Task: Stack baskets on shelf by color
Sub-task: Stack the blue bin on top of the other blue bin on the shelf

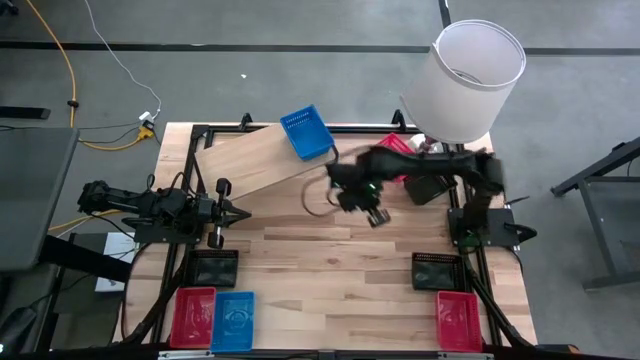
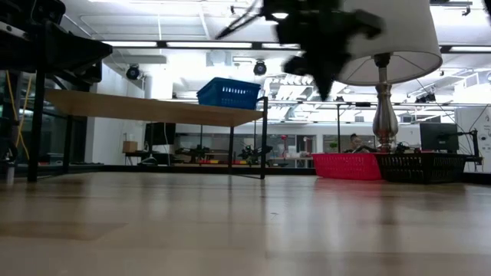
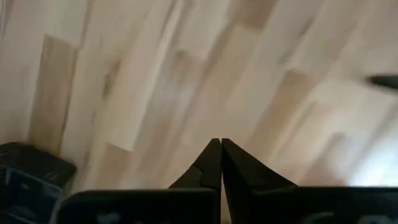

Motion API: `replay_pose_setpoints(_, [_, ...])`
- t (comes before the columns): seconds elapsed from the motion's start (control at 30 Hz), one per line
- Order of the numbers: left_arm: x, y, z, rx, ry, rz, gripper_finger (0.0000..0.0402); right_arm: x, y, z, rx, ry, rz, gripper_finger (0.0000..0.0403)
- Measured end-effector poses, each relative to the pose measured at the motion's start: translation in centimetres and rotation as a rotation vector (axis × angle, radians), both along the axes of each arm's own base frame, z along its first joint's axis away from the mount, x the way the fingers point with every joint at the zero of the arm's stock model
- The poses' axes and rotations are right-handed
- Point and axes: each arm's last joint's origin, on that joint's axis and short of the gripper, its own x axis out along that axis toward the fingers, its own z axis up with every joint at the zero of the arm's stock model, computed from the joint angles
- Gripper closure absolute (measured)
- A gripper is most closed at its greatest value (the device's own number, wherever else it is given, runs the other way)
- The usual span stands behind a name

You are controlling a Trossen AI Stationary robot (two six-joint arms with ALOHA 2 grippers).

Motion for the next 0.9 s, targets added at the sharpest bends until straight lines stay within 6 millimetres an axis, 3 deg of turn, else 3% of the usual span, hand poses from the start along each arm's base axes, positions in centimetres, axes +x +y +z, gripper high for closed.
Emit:
replay_pose_setpoints(0.2, [0.0, 0.0, 0.0, 0.001, 0.000, -0.001, 0.0398, -6.7, 3.6, -2.4, 0.013, -0.261, -0.040, 0.0403])
replay_pose_setpoints(0.37, [0.0, 0.0, 0.0, 0.000, 0.000, 0.000, 0.0398, -10.1, 5.8, -3.3, 0.017, -0.656, -0.048, 0.0403])
replay_pose_setpoints(0.63, [0.0, 0.0, 0.0, 0.000, 0.000, -0.001, 0.0398, -11.8, 7.6, -3.5, 0.085, -1.207, 0.064, 0.0403])
replay_pose_setpoints(0.9, [0.0, 0.0, 0.0, 0.000, 0.000, 0.000, 0.0398, -11.6, 8.4, -3.6, 0.100, -1.366, 0.112, 0.0403])
